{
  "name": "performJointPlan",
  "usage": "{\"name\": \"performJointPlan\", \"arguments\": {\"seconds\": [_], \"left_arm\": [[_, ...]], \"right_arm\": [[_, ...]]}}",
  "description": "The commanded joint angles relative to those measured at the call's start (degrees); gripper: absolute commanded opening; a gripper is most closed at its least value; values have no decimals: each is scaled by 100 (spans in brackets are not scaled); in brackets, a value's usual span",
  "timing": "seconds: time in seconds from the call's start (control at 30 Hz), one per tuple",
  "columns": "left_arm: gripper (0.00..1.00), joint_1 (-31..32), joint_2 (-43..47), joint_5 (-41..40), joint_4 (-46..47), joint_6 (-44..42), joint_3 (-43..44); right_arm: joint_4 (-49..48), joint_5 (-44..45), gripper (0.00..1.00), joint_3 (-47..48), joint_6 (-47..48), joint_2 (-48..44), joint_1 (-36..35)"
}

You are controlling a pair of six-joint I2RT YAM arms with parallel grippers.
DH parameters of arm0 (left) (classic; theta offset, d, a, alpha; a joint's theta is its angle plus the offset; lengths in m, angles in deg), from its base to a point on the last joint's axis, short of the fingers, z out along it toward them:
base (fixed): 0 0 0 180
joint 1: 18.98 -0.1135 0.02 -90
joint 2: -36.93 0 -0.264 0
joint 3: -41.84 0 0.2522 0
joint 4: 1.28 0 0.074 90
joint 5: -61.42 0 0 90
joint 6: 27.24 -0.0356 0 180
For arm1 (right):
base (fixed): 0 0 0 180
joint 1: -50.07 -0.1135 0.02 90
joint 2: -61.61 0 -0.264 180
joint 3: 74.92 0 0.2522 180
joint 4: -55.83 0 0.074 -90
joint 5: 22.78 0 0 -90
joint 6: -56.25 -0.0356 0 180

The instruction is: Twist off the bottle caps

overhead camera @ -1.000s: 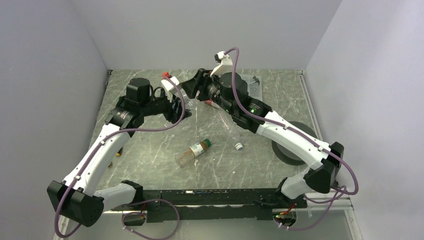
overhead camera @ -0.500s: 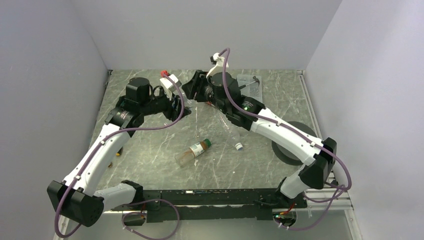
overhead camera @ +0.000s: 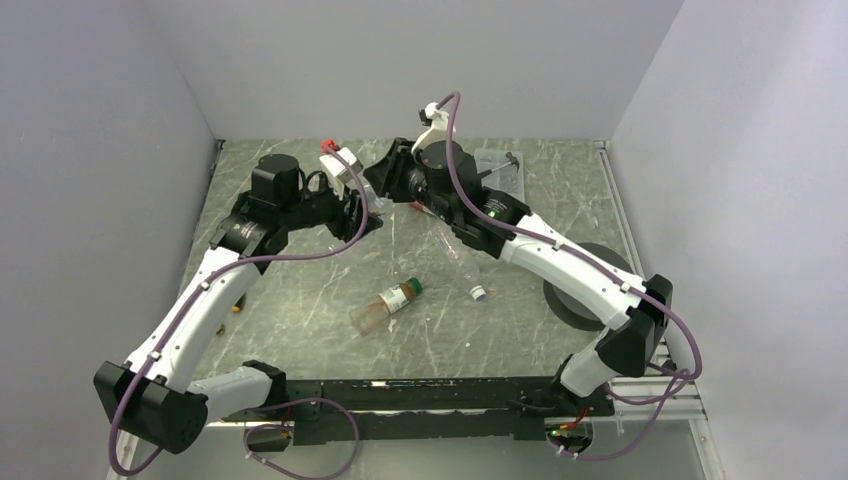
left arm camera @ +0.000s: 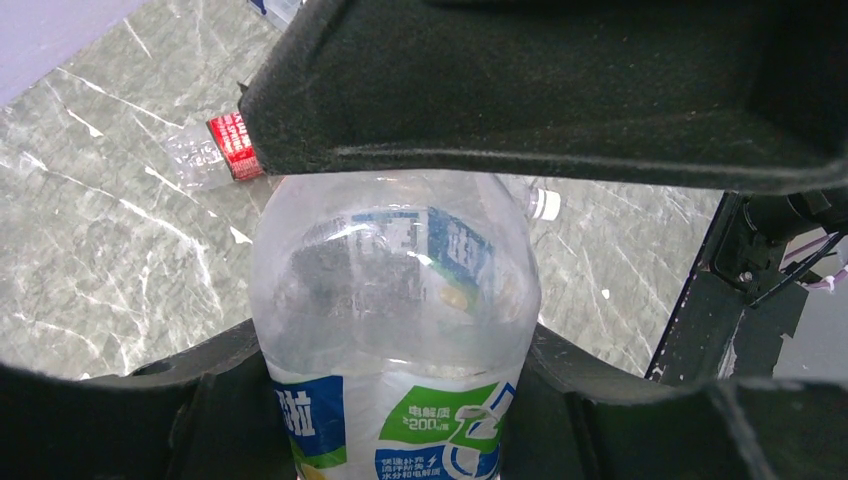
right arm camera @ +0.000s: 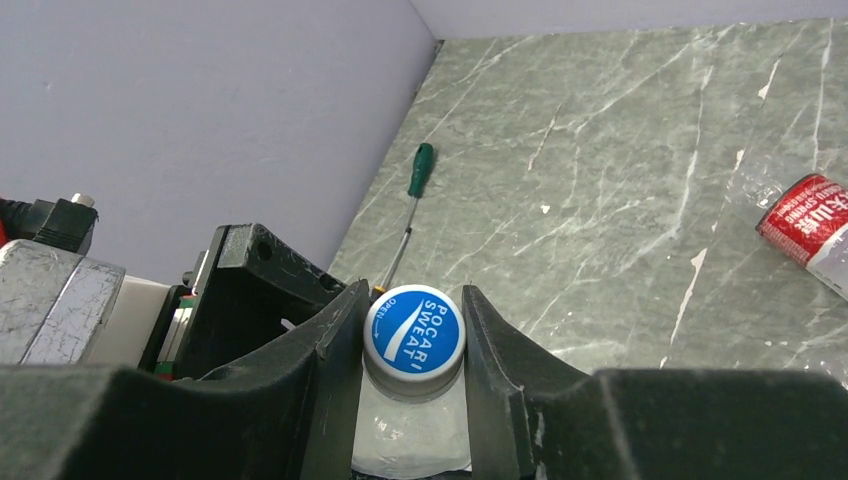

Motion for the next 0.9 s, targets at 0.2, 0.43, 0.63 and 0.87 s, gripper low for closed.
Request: {"name": "performJointPlan", "arguments": {"seconds": [0.2,0.43,0.63,0.87], "left_arm": [[35,8,129,282,328,237,433],[34,9,166,856,218,350,548],[29,8,175,1310,57,339,625],[25,8,131,2248,196,712,682]], "right_arm": [[-955,-1358,0,-316,247,-407,258],[-1606,-2577,0,-701,450,-641,531],[-2186,-3248,0,-1058,701,-957,549],[-3154,-4166,0,-1564,813,-1308,555]]}}
